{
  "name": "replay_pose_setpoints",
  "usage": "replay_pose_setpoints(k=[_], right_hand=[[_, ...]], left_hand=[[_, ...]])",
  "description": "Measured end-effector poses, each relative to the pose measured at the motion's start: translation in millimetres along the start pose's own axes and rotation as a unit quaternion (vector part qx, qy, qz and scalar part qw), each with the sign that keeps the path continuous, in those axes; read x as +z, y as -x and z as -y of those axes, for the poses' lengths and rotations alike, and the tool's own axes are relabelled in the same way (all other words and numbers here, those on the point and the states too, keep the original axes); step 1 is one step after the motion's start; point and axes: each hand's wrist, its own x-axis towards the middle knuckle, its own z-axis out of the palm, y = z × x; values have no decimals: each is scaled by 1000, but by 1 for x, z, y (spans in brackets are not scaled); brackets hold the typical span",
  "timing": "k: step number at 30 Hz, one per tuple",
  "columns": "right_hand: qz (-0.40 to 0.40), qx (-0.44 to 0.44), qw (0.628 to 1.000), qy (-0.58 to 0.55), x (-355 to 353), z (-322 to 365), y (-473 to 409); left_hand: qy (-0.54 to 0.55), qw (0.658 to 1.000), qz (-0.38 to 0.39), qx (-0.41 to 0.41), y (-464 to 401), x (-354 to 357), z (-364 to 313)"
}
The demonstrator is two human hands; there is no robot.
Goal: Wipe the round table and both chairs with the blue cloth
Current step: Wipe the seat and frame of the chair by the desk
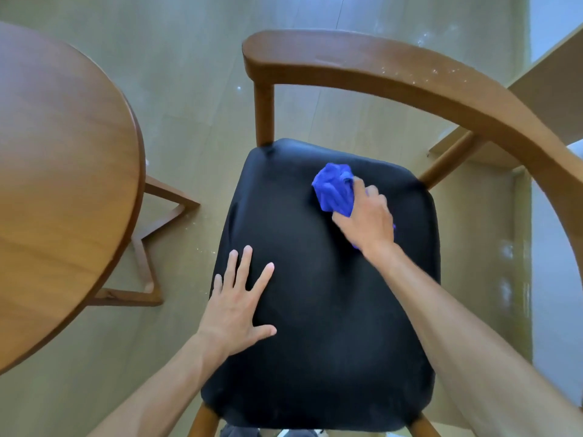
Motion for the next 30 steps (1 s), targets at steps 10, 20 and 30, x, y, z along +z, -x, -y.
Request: replay_pose_setpoints(k=[10, 20, 30], right_hand=[[132, -488, 851, 144, 0, -61, 134], [-78, 98, 991, -44, -5, -76, 39], [182, -491, 837, 160, -5, -65, 169]], left_hand=[[7, 1000, 26, -11, 3, -6, -1], [7, 1000, 19, -9, -1, 1, 1], [8, 999, 35, -21, 0, -9, -4]])
